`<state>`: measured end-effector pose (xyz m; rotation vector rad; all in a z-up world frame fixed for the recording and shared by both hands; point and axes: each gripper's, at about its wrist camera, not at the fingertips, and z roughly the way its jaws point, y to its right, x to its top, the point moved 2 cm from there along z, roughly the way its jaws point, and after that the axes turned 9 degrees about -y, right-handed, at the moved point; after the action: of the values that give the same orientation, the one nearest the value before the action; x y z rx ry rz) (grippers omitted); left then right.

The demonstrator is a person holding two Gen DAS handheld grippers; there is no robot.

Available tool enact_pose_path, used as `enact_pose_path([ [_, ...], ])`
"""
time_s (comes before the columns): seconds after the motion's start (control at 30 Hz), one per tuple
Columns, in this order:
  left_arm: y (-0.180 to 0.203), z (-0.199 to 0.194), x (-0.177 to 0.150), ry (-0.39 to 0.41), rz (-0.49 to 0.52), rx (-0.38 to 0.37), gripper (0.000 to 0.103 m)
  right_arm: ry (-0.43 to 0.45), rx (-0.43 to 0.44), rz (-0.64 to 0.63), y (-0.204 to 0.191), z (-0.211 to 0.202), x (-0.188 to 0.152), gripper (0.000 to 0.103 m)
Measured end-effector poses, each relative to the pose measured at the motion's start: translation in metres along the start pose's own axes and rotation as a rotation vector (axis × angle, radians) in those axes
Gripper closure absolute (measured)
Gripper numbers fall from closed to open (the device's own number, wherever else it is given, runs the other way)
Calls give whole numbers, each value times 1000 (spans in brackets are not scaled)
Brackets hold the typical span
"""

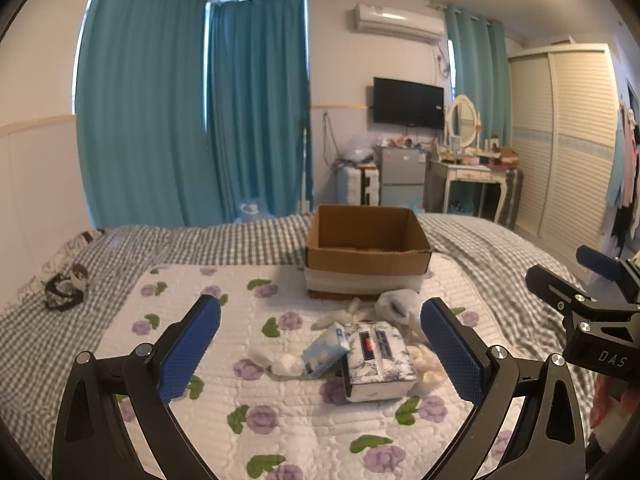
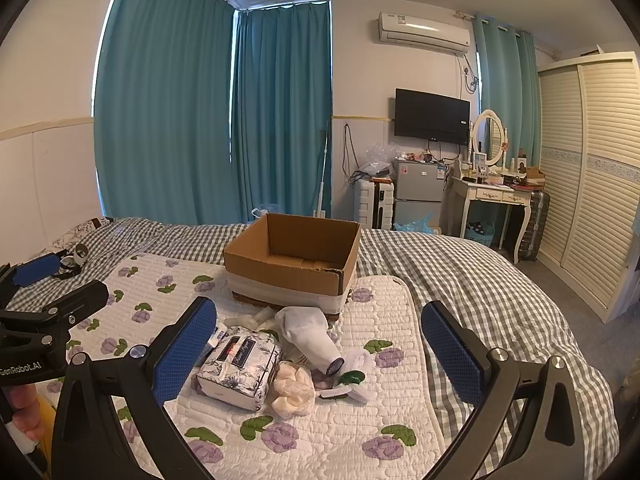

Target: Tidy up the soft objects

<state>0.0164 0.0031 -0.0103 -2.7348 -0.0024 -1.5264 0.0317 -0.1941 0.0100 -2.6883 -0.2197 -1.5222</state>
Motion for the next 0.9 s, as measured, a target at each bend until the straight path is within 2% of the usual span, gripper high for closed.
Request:
enact_pose_path([
  [0.9, 0, -1, 3, -2, 10, 5, 0, -2, 0, -1, 1, 0, 1, 0],
])
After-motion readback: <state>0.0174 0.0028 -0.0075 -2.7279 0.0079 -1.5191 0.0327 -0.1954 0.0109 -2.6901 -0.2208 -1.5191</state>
